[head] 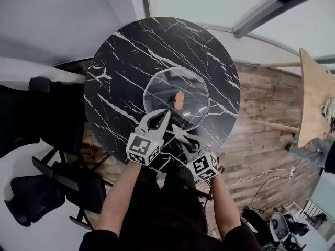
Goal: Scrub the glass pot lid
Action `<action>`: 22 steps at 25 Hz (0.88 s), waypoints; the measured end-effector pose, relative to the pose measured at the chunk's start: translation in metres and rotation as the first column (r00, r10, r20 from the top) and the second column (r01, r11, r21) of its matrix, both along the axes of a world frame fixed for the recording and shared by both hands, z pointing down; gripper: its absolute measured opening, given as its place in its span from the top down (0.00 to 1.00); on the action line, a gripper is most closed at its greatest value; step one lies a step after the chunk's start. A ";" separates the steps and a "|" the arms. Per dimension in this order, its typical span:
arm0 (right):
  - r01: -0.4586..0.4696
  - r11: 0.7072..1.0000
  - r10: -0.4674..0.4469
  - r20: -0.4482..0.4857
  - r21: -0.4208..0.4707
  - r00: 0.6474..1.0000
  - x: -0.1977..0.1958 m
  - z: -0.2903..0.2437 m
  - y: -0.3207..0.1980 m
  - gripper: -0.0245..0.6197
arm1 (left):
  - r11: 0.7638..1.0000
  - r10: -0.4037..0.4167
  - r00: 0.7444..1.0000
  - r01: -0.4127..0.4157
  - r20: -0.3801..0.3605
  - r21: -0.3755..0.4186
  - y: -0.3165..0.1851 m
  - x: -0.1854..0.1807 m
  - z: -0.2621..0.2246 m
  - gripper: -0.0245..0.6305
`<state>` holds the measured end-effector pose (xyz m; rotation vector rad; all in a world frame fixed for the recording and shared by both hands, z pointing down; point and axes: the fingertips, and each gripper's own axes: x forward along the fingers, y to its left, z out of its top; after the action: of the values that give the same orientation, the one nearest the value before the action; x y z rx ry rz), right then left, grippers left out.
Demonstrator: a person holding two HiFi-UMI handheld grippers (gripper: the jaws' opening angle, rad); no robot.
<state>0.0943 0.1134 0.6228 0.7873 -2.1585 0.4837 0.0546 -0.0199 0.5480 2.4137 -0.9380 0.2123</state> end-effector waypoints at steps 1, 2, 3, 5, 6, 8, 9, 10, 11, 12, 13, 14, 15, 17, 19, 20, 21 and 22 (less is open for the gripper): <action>-0.072 0.997 0.072 -0.001 0.013 0.997 0.010 -0.006 -0.008 0.85 | 0.999 -0.020 1.000 0.020 0.003 0.028 0.000 -0.005 -0.008 0.96; -0.152 0.988 0.152 0.001 0.028 0.988 0.021 -0.013 -0.016 0.85 | 0.998 -0.041 0.999 0.040 0.004 0.049 -0.001 -0.008 -0.014 0.96; -0.243 0.969 0.243 0.009 0.041 0.970 0.032 -0.018 -0.026 0.85 | 0.996 -0.063 0.998 0.063 0.004 0.064 -0.001 -0.012 -0.019 0.96; -0.430 0.901 0.429 0.028 0.049 0.903 0.057 -0.025 -0.045 0.85 | 0.991 -0.111 0.994 0.110 0.006 0.082 -0.002 -0.018 -0.026 0.96; -0.502 0.864 0.501 0.031 0.045 0.865 0.069 -0.025 -0.052 0.85 | 0.987 -0.134 0.991 0.132 0.010 0.088 -0.001 -0.021 -0.028 0.96; -0.584 0.811 0.584 0.023 0.031 0.812 0.083 -0.022 -0.062 0.85 | 0.982 -0.168 0.985 0.165 0.027 0.095 0.001 -0.024 -0.033 0.96; -0.604 0.796 0.604 0.013 0.025 0.797 0.087 -0.020 -0.067 0.85 | 0.980 -0.179 0.983 0.175 0.033 0.097 0.002 -0.024 -0.035 0.96; -0.616 0.787 0.617 -0.004 0.020 0.787 0.091 -0.018 -0.072 0.85 | 0.978 -0.186 0.982 0.182 0.034 0.099 0.004 -0.024 -0.036 0.96; -0.624 0.781 0.624 -0.033 0.014 0.781 0.094 -0.014 -0.076 0.85 | 0.977 -0.191 0.981 0.187 0.032 0.102 0.005 -0.022 -0.038 0.96; -0.630 0.777 0.629 -0.069 0.008 0.775 0.098 -0.009 -0.079 0.85 | 0.976 -0.196 0.980 0.191 0.032 0.106 0.006 -0.020 -0.039 0.96; -0.634 0.773 0.630 -0.103 -0.002 0.769 0.102 -0.004 -0.082 0.85 | 0.974 -0.201 0.979 0.196 0.035 0.111 0.006 -0.018 -0.039 0.96; -0.639 0.769 0.632 -0.126 -0.014 0.764 0.105 0.001 -0.086 0.85 | 0.973 -0.206 0.978 0.200 0.040 0.115 0.006 -0.015 -0.039 0.96; -0.644 0.764 0.635 -0.138 -0.032 0.760 0.107 0.005 -0.088 0.85 | 0.972 -0.209 0.977 0.203 0.046 0.117 0.006 -0.012 -0.039 0.96; -0.654 0.752 0.643 -0.132 -0.078 0.755 0.108 0.013 -0.093 0.85 | 0.971 -0.214 0.975 0.206 0.058 0.117 0.006 -0.005 -0.040 0.96; -0.654 0.746 0.645 -0.110 -0.125 0.756 0.106 0.019 -0.098 0.85 | 0.970 -0.223 0.973 0.214 0.064 0.117 0.004 0.000 -0.042 0.96; -0.650 0.748 0.642 -0.100 -0.137 0.760 0.106 0.021 -0.100 0.85 | 0.968 -0.231 0.971 0.223 0.064 0.118 0.003 0.001 -0.043 0.96; -0.643 0.753 0.637 -0.094 -0.140 0.765 0.105 0.023 -0.103 0.85 | 0.965 -0.242 0.968 0.234 0.062 0.116 0.002 0.001 -0.043 0.96; -0.638 0.757 0.632 -0.091 -0.139 0.770 0.105 0.024 -0.107 0.85 | 0.963 -0.254 0.965 0.246 0.059 0.113 -0.001 0.000 -0.045 0.96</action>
<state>0.1990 0.0067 0.6472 1.4304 -1.7368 0.9687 0.0545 -0.0209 0.5027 2.3650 -1.3061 0.1618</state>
